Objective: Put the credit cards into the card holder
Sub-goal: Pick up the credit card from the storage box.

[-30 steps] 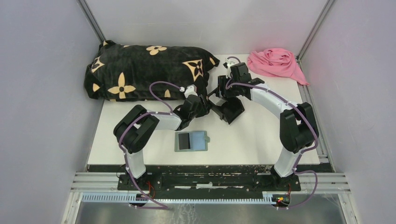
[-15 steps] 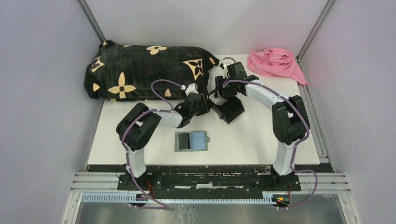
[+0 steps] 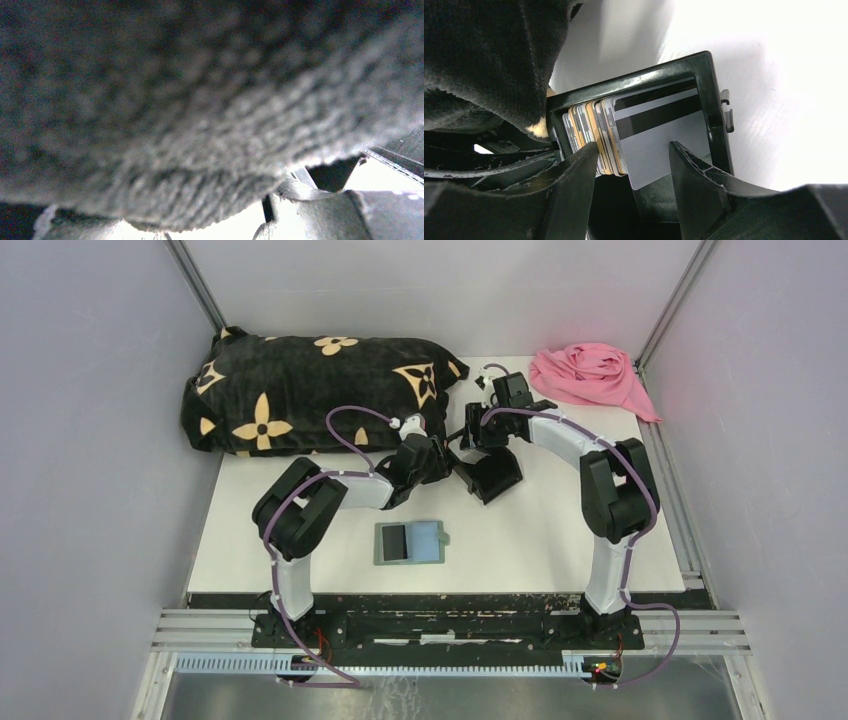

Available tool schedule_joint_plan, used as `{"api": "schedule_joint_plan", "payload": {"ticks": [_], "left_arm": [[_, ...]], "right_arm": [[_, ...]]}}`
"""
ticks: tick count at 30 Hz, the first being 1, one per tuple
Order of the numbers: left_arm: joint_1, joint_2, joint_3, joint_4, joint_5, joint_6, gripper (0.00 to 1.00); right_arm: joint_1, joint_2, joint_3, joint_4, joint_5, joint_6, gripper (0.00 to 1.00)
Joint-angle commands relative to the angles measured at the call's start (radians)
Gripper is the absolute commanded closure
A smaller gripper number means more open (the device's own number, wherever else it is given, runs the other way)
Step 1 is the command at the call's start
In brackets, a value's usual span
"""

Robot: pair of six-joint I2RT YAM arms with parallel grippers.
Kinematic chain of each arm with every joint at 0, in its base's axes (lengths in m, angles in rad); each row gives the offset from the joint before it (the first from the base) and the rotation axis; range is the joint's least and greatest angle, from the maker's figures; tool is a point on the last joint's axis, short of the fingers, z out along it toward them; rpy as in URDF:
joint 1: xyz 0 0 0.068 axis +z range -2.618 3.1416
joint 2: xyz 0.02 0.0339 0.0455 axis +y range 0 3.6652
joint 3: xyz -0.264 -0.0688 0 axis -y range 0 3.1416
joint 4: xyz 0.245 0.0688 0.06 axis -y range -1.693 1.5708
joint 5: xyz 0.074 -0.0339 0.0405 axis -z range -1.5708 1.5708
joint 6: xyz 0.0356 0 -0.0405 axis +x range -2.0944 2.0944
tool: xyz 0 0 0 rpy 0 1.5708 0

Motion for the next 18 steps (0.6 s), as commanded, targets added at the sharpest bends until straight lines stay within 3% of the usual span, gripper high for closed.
{"api": "schedule_joint_plan", "payload": {"ticks": [1,18], "left_arm": [[0.009,0.019,0.051,0.002,0.000,0.025,0.50],[0.011,0.025,0.065,-0.005,0.016,0.022,0.51]], "right_arm": [[0.002,0.013,-0.012,0.031,-0.062,0.030,0.41],[0.014,-0.070,-0.040,0.041,-0.079,0.072,0.54]]}}
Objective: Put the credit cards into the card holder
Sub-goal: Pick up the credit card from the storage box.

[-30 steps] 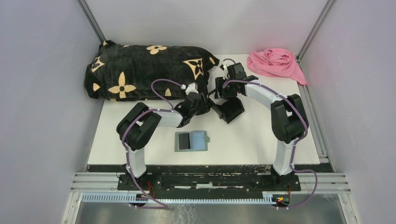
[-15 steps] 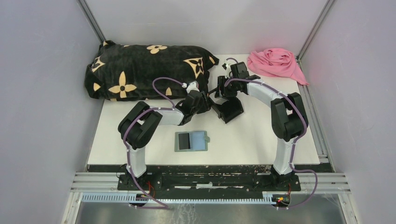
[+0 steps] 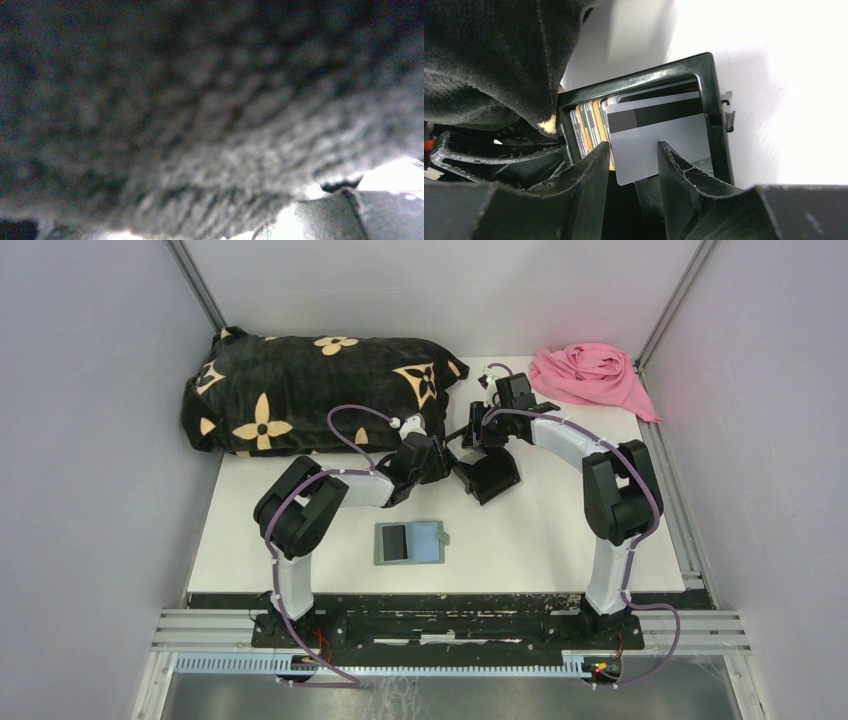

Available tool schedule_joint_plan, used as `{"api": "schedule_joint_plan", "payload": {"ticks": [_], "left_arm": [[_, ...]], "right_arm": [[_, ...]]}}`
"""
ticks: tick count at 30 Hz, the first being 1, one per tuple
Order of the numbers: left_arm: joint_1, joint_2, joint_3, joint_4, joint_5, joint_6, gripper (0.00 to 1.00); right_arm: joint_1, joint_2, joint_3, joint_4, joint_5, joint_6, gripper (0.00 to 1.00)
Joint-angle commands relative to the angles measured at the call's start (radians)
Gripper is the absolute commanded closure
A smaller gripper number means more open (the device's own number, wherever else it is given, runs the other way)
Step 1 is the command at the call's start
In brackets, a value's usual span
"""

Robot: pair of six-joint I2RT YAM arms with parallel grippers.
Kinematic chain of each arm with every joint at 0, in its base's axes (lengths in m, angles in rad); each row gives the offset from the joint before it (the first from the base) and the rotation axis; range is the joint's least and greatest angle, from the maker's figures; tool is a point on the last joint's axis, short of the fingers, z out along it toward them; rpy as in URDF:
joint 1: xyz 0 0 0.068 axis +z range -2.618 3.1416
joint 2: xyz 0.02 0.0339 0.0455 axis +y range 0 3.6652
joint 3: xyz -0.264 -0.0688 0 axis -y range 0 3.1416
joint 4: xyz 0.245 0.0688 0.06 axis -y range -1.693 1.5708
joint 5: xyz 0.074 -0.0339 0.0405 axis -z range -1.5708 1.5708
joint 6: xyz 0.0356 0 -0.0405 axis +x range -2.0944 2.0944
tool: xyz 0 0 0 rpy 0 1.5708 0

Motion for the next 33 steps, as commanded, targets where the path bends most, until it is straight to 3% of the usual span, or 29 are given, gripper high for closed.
{"api": "schedule_joint_plan", "payload": {"ticks": [1,22,28,33], "left_arm": [[0.005,0.012,0.046,0.031,0.015,0.022,0.51],[0.005,-0.007,0.023,0.029,0.009,0.026,0.50],[0.005,-0.009,0.023,0.024,0.008,0.028,0.50],[0.005,-0.016,0.021,0.018,0.000,0.035,0.50]], "right_arm": [[0.021,-0.056,-0.008,-0.014,-0.038,0.020,0.55],[0.040,-0.133,-0.019,-0.048,0.094,-0.016,0.70],[0.041,-0.134,0.001,-0.087,0.155,-0.038,0.87],[0.046,-0.135,0.006,-0.102,0.207,-0.055,0.93]]}}
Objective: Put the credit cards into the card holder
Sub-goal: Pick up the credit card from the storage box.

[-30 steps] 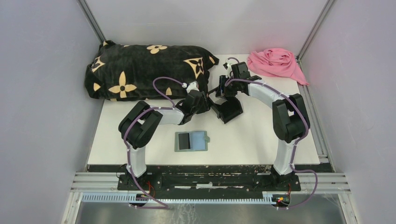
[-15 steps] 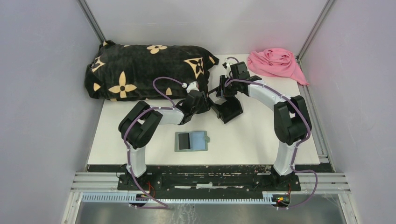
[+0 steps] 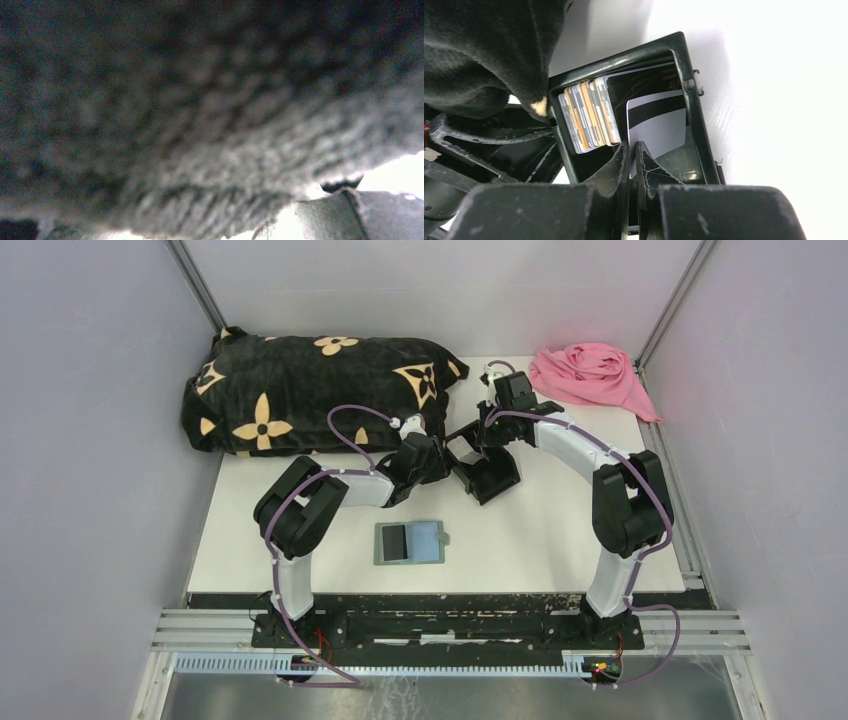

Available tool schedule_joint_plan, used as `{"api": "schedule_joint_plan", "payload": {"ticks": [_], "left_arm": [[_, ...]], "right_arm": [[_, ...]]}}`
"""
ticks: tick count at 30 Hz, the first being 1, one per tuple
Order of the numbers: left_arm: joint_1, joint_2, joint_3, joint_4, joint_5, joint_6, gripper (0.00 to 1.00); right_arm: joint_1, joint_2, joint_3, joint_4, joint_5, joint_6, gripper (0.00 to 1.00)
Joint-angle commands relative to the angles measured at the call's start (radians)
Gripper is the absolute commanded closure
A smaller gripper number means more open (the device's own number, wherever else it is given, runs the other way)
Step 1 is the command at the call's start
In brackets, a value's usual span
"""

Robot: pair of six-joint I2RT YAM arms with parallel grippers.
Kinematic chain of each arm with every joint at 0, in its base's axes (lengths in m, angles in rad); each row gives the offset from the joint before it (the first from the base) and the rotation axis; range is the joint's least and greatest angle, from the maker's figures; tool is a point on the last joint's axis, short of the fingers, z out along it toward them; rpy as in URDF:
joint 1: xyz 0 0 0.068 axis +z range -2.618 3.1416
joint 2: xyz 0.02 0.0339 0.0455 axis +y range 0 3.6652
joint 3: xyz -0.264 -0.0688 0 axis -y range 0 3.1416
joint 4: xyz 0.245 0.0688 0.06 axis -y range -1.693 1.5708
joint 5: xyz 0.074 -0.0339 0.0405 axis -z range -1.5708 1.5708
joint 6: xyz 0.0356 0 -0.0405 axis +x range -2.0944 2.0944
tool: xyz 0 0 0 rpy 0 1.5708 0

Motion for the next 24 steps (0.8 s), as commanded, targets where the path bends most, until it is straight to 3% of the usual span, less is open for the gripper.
{"api": "schedule_joint_plan", "payload": {"ticks": [1,13,24], "left_arm": [[0.005,-0.019,0.017,0.022,-0.009,0.037,0.50],[0.005,-0.159,-0.052,0.003,-0.066,0.084,0.44],[-0.026,-0.526,-0.252,0.000,-0.105,0.112,0.34]], "right_arm": [[0.016,-0.040,0.024,-0.029,0.067,-0.026,0.97],[0.072,-0.205,0.018,-0.077,0.292,-0.086,0.99],[0.162,-0.451,-0.100,-0.158,0.370,-0.050,0.99]]}}
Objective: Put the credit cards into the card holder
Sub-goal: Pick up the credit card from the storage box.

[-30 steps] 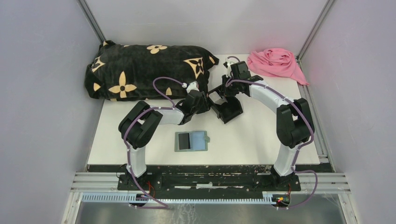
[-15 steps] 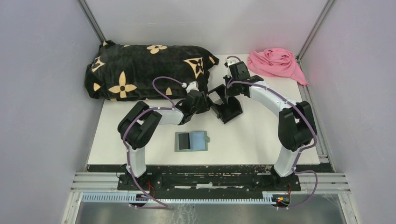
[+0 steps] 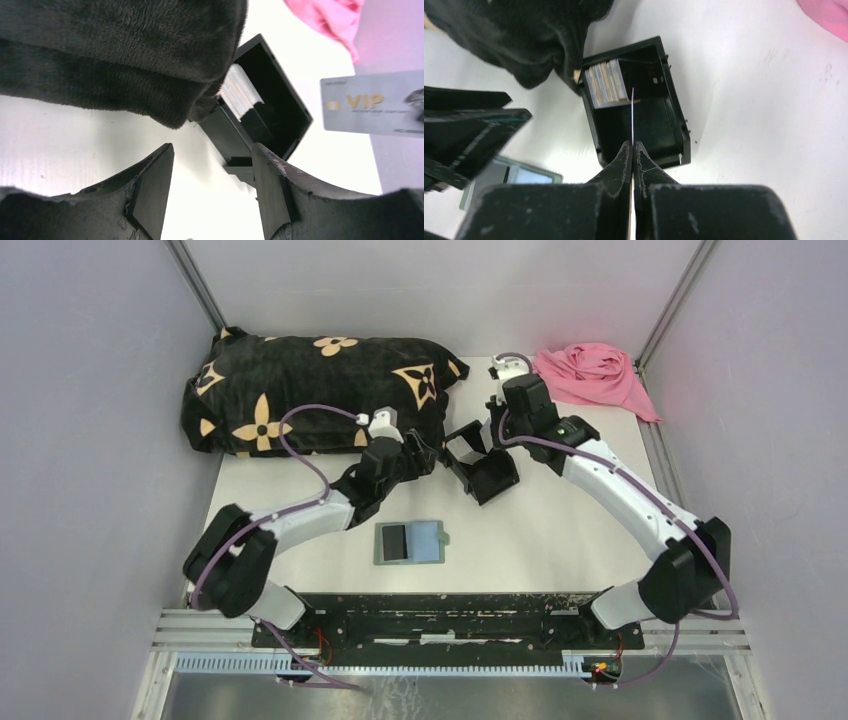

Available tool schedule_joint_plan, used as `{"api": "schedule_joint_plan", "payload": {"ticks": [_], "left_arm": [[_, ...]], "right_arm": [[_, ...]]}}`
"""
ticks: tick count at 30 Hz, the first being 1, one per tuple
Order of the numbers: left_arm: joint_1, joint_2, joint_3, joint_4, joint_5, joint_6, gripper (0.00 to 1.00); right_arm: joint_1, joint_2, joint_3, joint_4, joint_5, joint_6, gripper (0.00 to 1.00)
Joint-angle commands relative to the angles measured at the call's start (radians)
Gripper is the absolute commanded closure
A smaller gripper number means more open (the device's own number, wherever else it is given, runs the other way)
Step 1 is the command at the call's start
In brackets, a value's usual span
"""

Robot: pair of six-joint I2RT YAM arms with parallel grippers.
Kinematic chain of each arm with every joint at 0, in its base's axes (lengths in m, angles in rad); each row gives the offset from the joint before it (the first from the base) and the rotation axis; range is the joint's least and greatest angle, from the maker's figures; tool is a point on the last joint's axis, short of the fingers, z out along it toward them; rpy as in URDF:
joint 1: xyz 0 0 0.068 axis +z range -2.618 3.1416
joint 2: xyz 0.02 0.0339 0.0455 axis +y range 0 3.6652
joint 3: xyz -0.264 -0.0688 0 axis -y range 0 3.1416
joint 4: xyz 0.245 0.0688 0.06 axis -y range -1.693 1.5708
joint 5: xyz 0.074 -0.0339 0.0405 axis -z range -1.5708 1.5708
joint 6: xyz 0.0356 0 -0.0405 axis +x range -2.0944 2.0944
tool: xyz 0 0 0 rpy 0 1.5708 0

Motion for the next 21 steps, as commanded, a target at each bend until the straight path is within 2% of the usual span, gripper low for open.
{"api": "schedule_joint_plan", "payload": {"ticks": [1,7,15,21], "left_arm": [[-0.035,-0.171,-0.075,0.023,-0.041,0.064,0.34],[-0.147,-0.324,-0.155,0.042,-0.006,0.113,0.34],[-0.181,-0.548,-0.346,0.128,0.293,0.164,0.32],[-0.184,-0.660,-0.432,0.183,0.522,0.174,0.28]], "right_arm": [[0.043,-0.117,-0.065,-0.053,0.060,0.024,0.99],[0.140,-0.268,-0.149,-0.156,0.020,0.053,0.99],[0.219,-0.538,-0.336,-0.179,-0.218,0.143,0.99],[0.231,-0.626,-0.407,-0.178,-0.365,0.176,0.99]]}}
